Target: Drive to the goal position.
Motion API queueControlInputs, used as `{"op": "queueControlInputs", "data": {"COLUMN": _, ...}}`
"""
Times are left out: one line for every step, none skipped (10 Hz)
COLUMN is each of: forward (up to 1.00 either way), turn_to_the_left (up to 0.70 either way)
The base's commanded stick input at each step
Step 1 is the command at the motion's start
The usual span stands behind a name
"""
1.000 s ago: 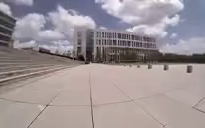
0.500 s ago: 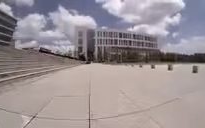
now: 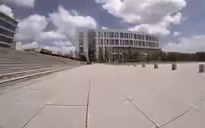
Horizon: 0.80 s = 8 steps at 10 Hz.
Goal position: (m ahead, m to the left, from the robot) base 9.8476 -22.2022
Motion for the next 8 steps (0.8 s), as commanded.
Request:
{"op": "queueControlInputs", "data": {"forward": 0.70, "turn_to_the_left": -0.02}}
{"op": "queueControlInputs", "data": {"forward": 0.70, "turn_to_the_left": 0.00}}
{"op": "queueControlInputs", "data": {"forward": 0.70, "turn_to_the_left": -0.01}}
{"op": "queueControlInputs", "data": {"forward": 0.70, "turn_to_the_left": -0.02}}
{"op": "queueControlInputs", "data": {"forward": 0.70, "turn_to_the_left": -0.02}}
{"op": "queueControlInputs", "data": {"forward": 0.70, "turn_to_the_left": -0.02}}
{"op": "queueControlInputs", "data": {"forward": 0.70, "turn_to_the_left": -0.02}}
{"op": "queueControlInputs", "data": {"forward": 0.70, "turn_to_the_left": -0.02}}
